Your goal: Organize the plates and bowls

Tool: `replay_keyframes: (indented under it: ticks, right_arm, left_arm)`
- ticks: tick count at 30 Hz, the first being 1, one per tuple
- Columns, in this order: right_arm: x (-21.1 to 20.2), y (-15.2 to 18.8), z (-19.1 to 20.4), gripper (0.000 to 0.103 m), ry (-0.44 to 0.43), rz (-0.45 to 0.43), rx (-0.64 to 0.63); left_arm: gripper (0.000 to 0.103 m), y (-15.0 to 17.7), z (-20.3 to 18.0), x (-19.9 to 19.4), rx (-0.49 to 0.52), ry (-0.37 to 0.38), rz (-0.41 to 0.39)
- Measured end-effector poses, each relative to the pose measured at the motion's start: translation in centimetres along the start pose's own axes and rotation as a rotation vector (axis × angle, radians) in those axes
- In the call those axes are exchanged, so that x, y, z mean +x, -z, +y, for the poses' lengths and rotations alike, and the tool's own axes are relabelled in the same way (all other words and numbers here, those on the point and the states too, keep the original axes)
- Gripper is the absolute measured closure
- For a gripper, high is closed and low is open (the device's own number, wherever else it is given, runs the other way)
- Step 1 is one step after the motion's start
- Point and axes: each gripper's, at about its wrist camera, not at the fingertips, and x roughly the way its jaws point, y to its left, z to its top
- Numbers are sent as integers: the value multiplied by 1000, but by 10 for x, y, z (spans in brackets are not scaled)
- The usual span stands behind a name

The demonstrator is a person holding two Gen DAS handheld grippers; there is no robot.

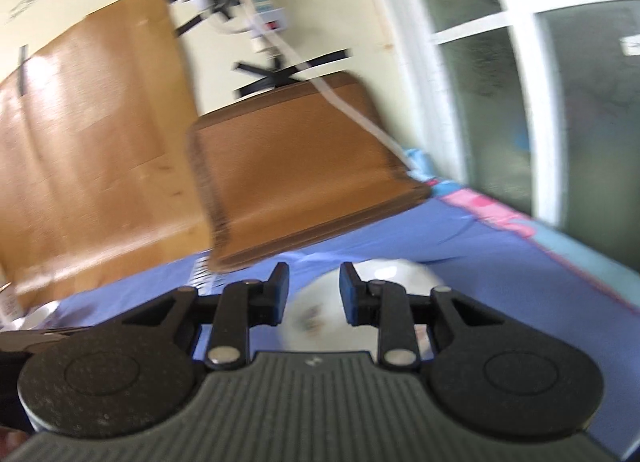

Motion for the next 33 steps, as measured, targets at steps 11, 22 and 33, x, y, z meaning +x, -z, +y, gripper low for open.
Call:
replay_keyframes:
  ticks: [11,22,33]
  right_arm:
    - [45,28,102,72,-269,178,-109]
    - [70,61,195,72,-487,305,-206]
    - [93,64,212,72,-498,355,-190]
  left_arm:
    - [85,42,121,-58,-148,-310,-15]
    - [85,69,202,-98,-287,-552,-6]
    - [84,68,229,-82,-363,-503,11]
